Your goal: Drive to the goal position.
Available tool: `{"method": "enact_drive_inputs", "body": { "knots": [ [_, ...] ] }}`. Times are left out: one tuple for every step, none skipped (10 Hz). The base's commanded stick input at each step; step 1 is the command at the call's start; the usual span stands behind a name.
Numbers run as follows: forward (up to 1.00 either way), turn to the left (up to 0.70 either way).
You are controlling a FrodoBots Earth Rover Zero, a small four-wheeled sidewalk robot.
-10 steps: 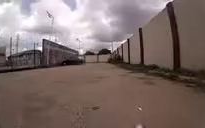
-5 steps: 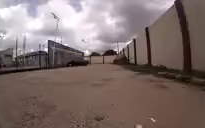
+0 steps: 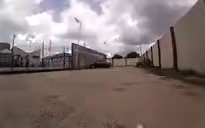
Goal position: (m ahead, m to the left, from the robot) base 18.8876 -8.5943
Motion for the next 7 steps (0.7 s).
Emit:
{"method": "enact_drive_inputs", "body": {
  "knots": [
    [0.50, -0.01],
    [0.50, -0.01],
    [0.50, -0.01],
    [0.50, -0.01],
    [0.50, -0.01],
    [0.50, -0.01],
    [0.50, -0.01]
  ]
}}
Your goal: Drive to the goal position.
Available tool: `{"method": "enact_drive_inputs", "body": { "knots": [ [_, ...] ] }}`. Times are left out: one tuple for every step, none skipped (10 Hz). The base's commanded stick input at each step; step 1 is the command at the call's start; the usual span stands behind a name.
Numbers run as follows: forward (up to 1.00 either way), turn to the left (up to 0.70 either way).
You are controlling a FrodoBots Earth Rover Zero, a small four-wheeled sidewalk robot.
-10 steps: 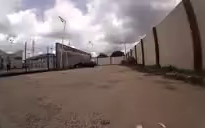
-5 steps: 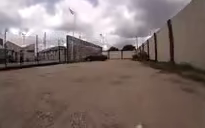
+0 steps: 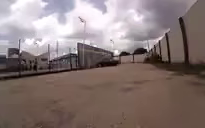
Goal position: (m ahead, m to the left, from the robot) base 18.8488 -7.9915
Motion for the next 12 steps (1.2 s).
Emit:
{"method": "enact_drive_inputs", "body": {
  "knots": [
    [0.50, -0.46],
    [0.50, -0.48],
    [0.50, -0.49],
    [0.50, -0.51],
    [0.50, -0.51],
    [0.50, -0.51],
    [0.50, -0.51],
    [0.50, -0.51],
    [0.50, -0.51],
    [0.50, -0.51],
    [0.50, -0.51],
    [0.50, -0.51]
  ]
}}
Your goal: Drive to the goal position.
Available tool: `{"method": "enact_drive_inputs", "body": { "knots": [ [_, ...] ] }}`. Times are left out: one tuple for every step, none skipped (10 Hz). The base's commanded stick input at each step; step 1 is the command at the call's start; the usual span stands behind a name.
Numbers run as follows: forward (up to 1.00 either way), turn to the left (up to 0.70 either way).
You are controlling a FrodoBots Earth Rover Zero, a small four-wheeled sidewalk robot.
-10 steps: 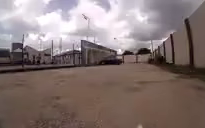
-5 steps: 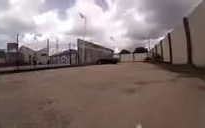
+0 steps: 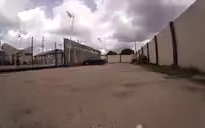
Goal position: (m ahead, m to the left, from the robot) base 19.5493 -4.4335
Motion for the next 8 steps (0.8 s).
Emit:
{"method": "enact_drive_inputs", "body": {
  "knots": [
    [0.50, -0.51],
    [0.50, -0.51],
    [0.50, -0.51],
    [0.50, -0.51],
    [0.50, -0.51],
    [0.50, -0.51],
    [0.50, -0.51],
    [0.50, -0.51]
  ]
}}
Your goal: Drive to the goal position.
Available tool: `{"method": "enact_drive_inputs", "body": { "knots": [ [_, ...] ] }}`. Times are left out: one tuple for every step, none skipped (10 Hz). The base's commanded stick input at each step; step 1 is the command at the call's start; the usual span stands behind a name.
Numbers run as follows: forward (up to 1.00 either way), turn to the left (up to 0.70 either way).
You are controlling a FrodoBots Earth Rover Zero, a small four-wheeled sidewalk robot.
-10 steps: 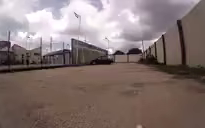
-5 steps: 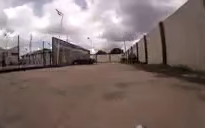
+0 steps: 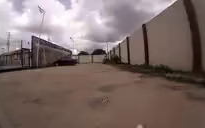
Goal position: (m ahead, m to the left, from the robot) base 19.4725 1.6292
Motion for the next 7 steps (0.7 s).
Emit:
{"method": "enact_drive_inputs", "body": {
  "knots": [
    [0.50, -0.51],
    [0.50, -0.41],
    [0.50, -0.13],
    [0.50, -0.01],
    [0.50, -0.01],
    [0.50, -0.01],
    [0.50, -0.01]
  ]
}}
